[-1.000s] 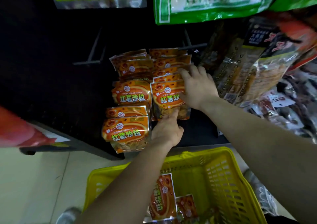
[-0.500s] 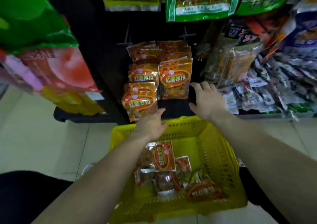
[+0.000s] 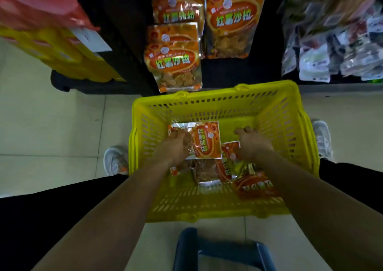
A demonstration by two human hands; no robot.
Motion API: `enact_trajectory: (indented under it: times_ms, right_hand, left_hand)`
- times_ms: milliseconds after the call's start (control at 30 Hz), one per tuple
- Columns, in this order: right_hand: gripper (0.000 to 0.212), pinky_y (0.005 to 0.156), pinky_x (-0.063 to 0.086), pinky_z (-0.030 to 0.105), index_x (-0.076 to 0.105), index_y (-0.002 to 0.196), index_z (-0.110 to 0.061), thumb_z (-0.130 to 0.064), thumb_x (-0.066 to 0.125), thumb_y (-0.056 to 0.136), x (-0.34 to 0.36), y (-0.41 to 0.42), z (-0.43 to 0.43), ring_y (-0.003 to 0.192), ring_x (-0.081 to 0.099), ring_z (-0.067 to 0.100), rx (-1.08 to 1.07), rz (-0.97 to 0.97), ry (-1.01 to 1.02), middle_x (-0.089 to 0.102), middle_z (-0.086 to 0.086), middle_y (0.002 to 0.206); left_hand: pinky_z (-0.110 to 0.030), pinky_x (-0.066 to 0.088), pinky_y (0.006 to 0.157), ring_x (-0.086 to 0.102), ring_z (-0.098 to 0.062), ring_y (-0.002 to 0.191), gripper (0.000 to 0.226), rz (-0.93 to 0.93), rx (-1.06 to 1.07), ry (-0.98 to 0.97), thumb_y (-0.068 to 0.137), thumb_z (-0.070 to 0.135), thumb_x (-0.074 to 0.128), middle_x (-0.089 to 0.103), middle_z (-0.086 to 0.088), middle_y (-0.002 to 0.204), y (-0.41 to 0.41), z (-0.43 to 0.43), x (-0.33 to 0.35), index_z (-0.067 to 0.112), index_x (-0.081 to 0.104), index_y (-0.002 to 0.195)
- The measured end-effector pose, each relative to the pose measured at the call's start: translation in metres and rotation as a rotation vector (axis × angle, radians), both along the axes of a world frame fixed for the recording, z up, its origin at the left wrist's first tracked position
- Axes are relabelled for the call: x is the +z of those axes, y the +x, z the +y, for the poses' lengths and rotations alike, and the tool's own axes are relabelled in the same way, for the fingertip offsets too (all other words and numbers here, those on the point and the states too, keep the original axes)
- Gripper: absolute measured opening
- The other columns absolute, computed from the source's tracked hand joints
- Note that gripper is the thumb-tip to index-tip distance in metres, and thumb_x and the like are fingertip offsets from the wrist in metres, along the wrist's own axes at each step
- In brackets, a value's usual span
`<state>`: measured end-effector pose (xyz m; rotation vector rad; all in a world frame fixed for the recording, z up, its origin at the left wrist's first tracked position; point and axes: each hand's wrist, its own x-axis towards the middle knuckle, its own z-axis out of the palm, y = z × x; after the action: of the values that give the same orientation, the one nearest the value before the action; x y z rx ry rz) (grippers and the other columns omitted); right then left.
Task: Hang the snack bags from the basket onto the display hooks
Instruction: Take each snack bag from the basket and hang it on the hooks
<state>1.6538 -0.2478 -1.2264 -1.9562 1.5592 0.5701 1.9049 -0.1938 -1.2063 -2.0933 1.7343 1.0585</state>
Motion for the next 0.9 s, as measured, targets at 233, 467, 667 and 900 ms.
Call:
enact_trajectory:
  times_ms: [233, 467, 667, 900]
  right_hand:
    - [0.036, 0.088, 0.050, 0.043, 0.053, 0.116, -0.014, -0.043, 0.052, 0.095, -0.067, 0.033, 0.011, 0.110, 0.060, 0.037, -0.209, -0.103, 0.187, 0.064, 0.016, 0.118]
    - [0.031, 0.079, 0.048, 0.041, 0.049, 0.113, -0.014, -0.035, 0.059, 0.092, -0.082, 0.053, 0.010, 0.102, 0.063, 0.037, -0.476, -0.261, 0.114, 0.065, 0.016, 0.112]
    - [0.012, 0.061, 0.046, 0.028, 0.055, 0.086, -0.027, -0.018, 0.061, 0.090, -0.049, 0.042, -0.008, 0.078, 0.064, 0.021, -0.512, -0.390, -0.019, 0.067, 0.001, 0.087]
    - [0.026, 0.062, 0.050, 0.023, 0.061, 0.083, -0.034, -0.010, 0.069, 0.087, 0.013, 0.037, -0.023, 0.084, 0.061, 0.007, -0.262, -0.538, 0.087, 0.061, -0.015, 0.088]
  left_hand:
    - [-0.046, 0.019, 0.121, 0.006, -0.033, 0.152, 0.085, -0.017, -0.072, 0.091, 0.095, 0.043, 0.059, 0.004, -0.006, 0.167, 0.001, -0.011, -0.053, 0.016, 0.010, 0.158]
    - [-0.052, 0.028, 0.117, 0.018, -0.040, 0.146, 0.082, -0.061, -0.033, 0.044, 0.093, 0.046, 0.059, 0.018, -0.010, 0.162, -0.006, 0.001, -0.069, 0.019, 0.016, 0.157]
    - [-0.049, 0.043, 0.101, 0.045, -0.039, 0.128, 0.067, -0.040, 0.109, -0.050, 0.086, 0.050, 0.063, 0.047, -0.015, 0.139, -0.014, -0.008, -0.054, 0.014, 0.044, 0.139]
    - [-0.048, 0.039, 0.108, 0.045, -0.028, 0.132, 0.083, 0.172, 0.130, -0.350, 0.081, 0.047, 0.075, 0.051, -0.003, 0.143, -0.029, -0.040, -0.014, 0.027, 0.031, 0.149]
